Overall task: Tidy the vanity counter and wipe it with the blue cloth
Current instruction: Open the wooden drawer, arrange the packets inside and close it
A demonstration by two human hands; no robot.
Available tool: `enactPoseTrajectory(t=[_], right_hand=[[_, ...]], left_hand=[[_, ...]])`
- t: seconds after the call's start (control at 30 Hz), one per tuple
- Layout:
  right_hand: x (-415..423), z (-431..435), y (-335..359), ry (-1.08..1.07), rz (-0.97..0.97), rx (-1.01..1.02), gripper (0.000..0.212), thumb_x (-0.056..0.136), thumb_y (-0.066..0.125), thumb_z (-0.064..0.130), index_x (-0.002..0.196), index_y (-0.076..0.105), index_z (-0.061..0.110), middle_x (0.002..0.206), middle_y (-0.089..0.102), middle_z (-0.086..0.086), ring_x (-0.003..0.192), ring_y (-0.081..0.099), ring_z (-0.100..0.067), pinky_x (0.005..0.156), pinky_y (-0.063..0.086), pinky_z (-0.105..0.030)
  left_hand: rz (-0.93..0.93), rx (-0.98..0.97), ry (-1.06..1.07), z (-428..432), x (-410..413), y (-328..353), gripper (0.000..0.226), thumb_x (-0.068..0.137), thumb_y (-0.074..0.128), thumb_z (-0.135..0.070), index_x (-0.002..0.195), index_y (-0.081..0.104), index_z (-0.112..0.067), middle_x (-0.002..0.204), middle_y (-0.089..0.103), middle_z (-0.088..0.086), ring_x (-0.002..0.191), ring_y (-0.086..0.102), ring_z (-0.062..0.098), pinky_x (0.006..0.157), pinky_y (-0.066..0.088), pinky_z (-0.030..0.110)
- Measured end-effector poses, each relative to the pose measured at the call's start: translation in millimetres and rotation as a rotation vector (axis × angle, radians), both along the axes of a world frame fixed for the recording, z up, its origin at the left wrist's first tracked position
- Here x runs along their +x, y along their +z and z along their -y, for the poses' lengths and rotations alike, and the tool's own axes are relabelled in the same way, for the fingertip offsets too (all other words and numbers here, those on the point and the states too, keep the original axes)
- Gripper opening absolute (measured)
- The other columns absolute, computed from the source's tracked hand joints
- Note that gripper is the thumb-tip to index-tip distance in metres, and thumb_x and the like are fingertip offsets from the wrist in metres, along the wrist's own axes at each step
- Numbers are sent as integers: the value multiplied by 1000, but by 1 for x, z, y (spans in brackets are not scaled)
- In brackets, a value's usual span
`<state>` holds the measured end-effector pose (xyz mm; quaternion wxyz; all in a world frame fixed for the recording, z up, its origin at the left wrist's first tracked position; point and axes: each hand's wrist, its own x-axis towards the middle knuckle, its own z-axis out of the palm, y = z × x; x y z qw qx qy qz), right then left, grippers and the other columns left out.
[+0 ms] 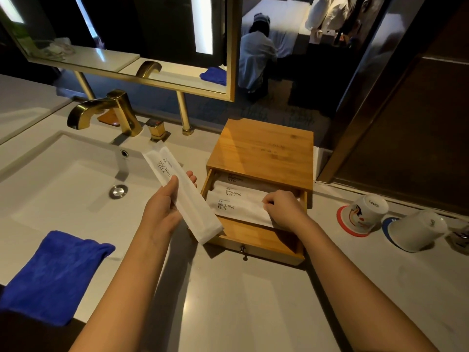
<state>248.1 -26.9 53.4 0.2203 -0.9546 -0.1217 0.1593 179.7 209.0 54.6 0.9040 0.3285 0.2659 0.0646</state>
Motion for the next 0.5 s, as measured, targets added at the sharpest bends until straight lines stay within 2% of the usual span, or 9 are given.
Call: enactPoseTrajectory(t=[0.1, 0.27, 0.4, 0.47, 0.5], right_hand=[[-2, -4, -17, -55, 27, -8, 25, 93, 45, 7, 102, 68, 5, 106, 67, -12, 89, 61, -25, 70, 49, -29], [-8, -4, -37, -113, 166, -9, 20, 92, 49, 9, 98, 68, 10, 99, 67, -10, 88, 60, -23, 75, 52, -33], [-15, -3, -43, -175, 423, -3, 13, 86, 62, 16, 99, 64, 15, 104, 59, -3, 98, 52, -20, 80, 37, -28], [-16, -3, -42, -175, 496, -19, 16, 83, 66, 18, 98, 60, 16, 102, 57, -1, 98, 50, -20, 77, 30, -25], [-15, -3, -42, -147, 497, -11, 11, 85, 63, 18, 95, 60, 16, 100, 57, -1, 97, 51, -20, 75, 29, -24]], left_hand=[[6, -8, -5, 1, 0, -1, 21, 87, 60, -17, 106, 51, -18, 98, 75, 8, 92, 71, 22, 84, 53, 49], [12, -16, -21, 1, 0, -1, 21, 88, 59, -17, 107, 51, -18, 99, 75, 8, 92, 70, 22, 85, 52, 48], [-3, -23, -36, 4, 1, 0, 21, 88, 59, -17, 107, 51, -16, 97, 75, 9, 93, 70, 22, 84, 53, 48], [-14, -29, -39, 7, 2, 1, 23, 87, 60, -17, 108, 51, -17, 97, 75, 9, 92, 71, 23, 80, 55, 48], [-20, -34, -42, 8, 2, 1, 24, 87, 61, -17, 109, 51, -17, 96, 75, 9, 92, 71, 23, 75, 56, 47]])
